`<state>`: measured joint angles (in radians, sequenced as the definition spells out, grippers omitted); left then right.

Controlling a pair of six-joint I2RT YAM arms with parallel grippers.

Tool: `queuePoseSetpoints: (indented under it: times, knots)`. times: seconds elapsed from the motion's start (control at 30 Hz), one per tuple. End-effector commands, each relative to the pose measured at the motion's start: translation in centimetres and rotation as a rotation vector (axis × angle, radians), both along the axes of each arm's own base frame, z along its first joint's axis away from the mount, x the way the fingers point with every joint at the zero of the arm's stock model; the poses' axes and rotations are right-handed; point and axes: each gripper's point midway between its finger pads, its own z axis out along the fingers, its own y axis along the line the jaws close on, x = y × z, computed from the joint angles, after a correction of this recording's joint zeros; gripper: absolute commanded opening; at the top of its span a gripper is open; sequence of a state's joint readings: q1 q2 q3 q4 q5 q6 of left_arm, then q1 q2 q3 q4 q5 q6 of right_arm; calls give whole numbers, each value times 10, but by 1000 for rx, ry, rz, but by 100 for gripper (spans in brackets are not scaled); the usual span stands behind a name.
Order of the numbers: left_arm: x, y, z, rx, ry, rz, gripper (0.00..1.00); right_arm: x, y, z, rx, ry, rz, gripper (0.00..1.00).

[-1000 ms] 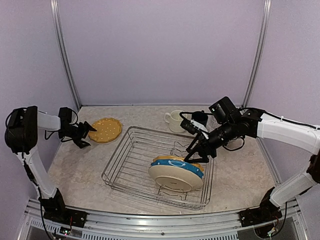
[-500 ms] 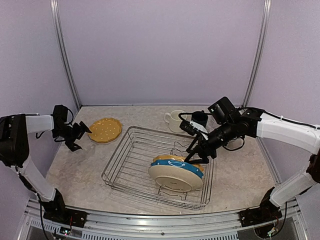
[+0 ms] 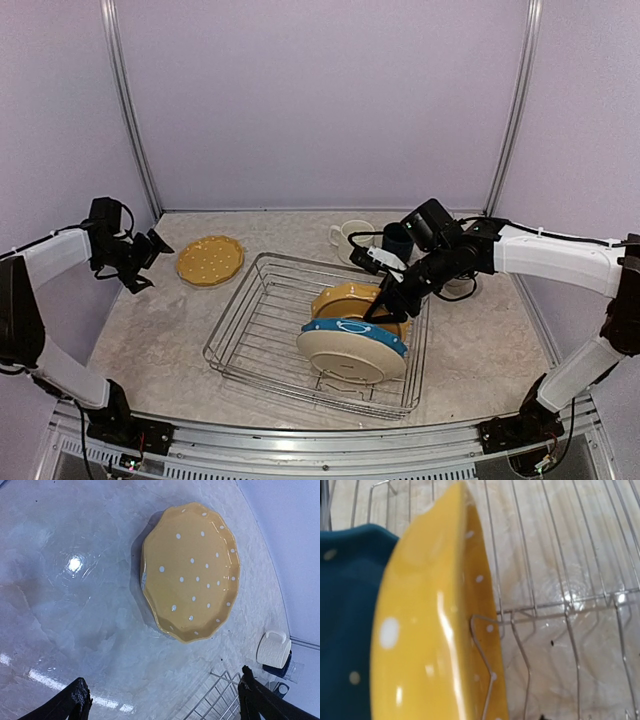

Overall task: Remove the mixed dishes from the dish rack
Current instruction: Grab the plate from the dish rack.

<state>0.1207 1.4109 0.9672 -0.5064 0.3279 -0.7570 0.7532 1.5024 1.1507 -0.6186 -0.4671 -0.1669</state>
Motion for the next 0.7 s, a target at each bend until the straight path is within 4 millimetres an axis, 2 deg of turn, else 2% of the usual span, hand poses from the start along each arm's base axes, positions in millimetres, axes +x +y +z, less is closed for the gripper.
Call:
queuePoseSetpoints:
  times: [0.0, 0.17, 0.33, 0.67]
  knots:
    - [-7, -5, 8, -8, -7, -15, 99, -2, 8, 2, 47, 6, 24, 46]
    - [-7, -8, 16, -24, -31, -24, 99, -10, 12, 6, 90, 24, 67, 38]
    - [-7, -11, 20, -38, -46, -33, 99, -17, 15, 11, 115, 43, 106, 22]
    - [-10, -16, 25, -59, -62, -42, 99, -20, 18, 22, 151, 44, 134, 9]
